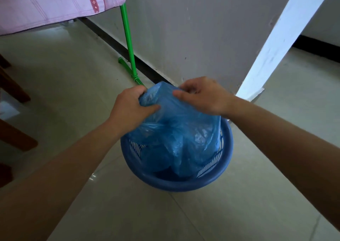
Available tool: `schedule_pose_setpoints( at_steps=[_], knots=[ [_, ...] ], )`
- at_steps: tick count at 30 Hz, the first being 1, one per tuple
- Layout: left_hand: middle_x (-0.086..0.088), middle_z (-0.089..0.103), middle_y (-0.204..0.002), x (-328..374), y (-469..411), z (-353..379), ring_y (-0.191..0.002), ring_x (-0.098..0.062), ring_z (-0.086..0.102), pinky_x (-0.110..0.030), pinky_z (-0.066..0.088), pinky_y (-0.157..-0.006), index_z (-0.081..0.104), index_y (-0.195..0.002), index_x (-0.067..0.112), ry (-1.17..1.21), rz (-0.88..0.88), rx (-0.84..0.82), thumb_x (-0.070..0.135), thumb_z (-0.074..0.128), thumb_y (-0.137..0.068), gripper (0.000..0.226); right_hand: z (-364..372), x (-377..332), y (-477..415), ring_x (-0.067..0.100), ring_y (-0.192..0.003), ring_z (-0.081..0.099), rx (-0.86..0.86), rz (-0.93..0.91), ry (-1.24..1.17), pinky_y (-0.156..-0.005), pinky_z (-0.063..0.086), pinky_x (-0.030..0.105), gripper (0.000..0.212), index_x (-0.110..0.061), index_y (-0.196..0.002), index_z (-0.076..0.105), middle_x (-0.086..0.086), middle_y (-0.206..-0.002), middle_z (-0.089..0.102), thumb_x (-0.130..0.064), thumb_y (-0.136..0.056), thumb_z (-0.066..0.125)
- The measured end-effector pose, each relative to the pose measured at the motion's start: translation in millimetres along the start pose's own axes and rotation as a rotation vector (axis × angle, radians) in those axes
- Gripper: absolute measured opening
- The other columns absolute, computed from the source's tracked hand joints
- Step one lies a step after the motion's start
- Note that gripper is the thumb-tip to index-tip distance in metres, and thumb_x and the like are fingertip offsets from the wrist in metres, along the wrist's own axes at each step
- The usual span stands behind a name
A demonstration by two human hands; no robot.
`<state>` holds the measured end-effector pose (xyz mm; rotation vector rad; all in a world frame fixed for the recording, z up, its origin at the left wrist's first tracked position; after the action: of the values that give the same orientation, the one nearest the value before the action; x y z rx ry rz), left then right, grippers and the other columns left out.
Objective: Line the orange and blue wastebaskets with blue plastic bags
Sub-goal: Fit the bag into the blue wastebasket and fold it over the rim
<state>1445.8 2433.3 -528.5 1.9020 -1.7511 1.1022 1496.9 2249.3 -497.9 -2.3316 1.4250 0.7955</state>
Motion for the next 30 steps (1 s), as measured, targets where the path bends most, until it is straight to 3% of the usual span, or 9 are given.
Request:
schedule_pose_setpoints(
  at_steps=[3, 7, 11, 15, 17, 19, 22, 27, 30],
  knots=[
    [0.006, 0.058, -0.063, 1, 2, 2, -0.054, -0.011, 0.054, -0.025, 0.047, -0.051, 0.062, -0.08, 0.019, 0.066, -0.042, -0.078, 0.043, 0.089, -0.061, 0.041, -6, 14, -6, 0.016, -0.087, 0.059, 0.123, -0.016, 0.094, -0.071, 0.04, 0.022, 0.013, -0.024, -0.1, 0.067, -0.003, -0.09, 0.061, -0.032, -0.091, 0.066],
    [-0.001, 0.058, -0.064, -1, 2, 4, -0.055, -0.005, 0.05, -0.02, 0.043, -0.051, 0.065, -0.082, 0.019, 0.116, -0.066, -0.142, 0.054, 0.082, -0.063, 0.043, -16, 27, -8, 0.008, -0.072, 0.052, 0.21, -0.052, 0.045, -0.06, 0.036, 0.015, 0.018, -0.027, -0.092, 0.055, -0.006, -0.085, 0.056, -0.033, -0.087, 0.071],
    [-0.006, 0.068, -0.078, 3, -5, 5, -0.069, -0.01, 0.059, -0.032, 0.05, -0.067, 0.07, -0.083, 0.018, 0.217, -0.047, -0.206, 0.037, 0.074, -0.082, 0.02, -16, 29, -10, 0.003, -0.066, 0.052, 0.064, -0.061, -0.061, -0.064, 0.043, 0.016, 0.011, -0.03, -0.094, 0.065, -0.011, -0.077, 0.055, -0.033, -0.086, 0.073],
    [0.002, 0.064, -0.075, 3, -15, -2, -0.058, 0.002, 0.054, -0.021, 0.047, -0.061, 0.072, -0.086, 0.013, 0.133, 0.014, -0.141, 0.022, 0.072, -0.086, 0.009, -14, 35, -11, 0.011, -0.087, 0.068, -0.137, 0.006, -0.346, -0.085, 0.054, 0.025, 0.009, -0.024, -0.093, 0.075, -0.008, -0.089, 0.074, -0.031, -0.089, 0.071],
    [0.004, 0.06, -0.07, -2, -21, -4, -0.055, 0.002, 0.051, -0.017, 0.041, -0.058, 0.073, -0.086, 0.016, 0.065, 0.027, -0.103, 0.029, 0.074, -0.084, 0.013, -16, 38, -17, 0.008, -0.087, 0.068, -0.095, -0.019, -0.274, -0.082, 0.053, 0.022, 0.012, -0.023, -0.094, 0.074, -0.008, -0.09, 0.074, -0.032, -0.092, 0.067],
    [0.003, 0.064, -0.07, -11, -28, -5, -0.061, -0.006, 0.056, -0.022, 0.044, -0.058, 0.071, -0.083, 0.019, 0.007, -0.012, -0.071, 0.038, 0.077, -0.079, 0.02, -15, 39, -25, 0.001, -0.078, 0.062, -0.008, -0.049, -0.115, -0.076, 0.048, 0.018, 0.01, -0.027, -0.092, 0.072, -0.013, -0.086, 0.07, -0.034, -0.093, 0.065],
    [0.004, 0.064, -0.069, -23, -38, -5, -0.062, -0.01, 0.057, -0.023, 0.043, -0.056, 0.065, -0.075, 0.019, -0.099, -0.054, -0.003, 0.044, 0.079, -0.074, 0.029, -4, 42, -37, 0.004, -0.076, 0.059, 0.029, -0.079, -0.006, -0.072, 0.048, 0.021, 0.01, -0.031, -0.093, 0.069, -0.011, -0.084, 0.066, -0.04, -0.092, 0.064],
    [0.006, 0.056, -0.065, -48, -51, 6, -0.058, -0.009, 0.05, -0.027, 0.04, -0.053, 0.051, -0.069, 0.02, -0.127, -0.119, 0.061, 0.044, 0.082, -0.072, 0.039, 13, 48, -55, 0.0, -0.067, 0.053, 0.032, -0.128, -0.014, -0.063, 0.039, 0.016, 0.014, -0.029, -0.103, 0.059, -0.009, -0.082, 0.062, -0.02, -0.092, 0.061],
    [0.008, 0.052, -0.061, -55, -57, 9, -0.054, -0.007, 0.045, -0.024, 0.036, -0.05, 0.049, -0.064, 0.02, -0.15, -0.148, 0.092, 0.045, 0.082, -0.071, 0.042, 15, 51, -62, 0.003, -0.075, 0.051, 0.122, -0.158, 0.051, -0.069, 0.038, 0.015, 0.018, -0.028, -0.105, 0.068, -0.008, -0.091, 0.059, -0.019, -0.097, 0.055]
  ],
)
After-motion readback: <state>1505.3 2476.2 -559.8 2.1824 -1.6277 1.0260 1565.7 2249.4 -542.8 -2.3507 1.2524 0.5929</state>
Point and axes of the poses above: each hand's wrist, its own y-axis away from the middle knuckle, its own z-axis out of the palm, x = y × z, the point moved 7 cm from there along -y, towards the middle knuckle
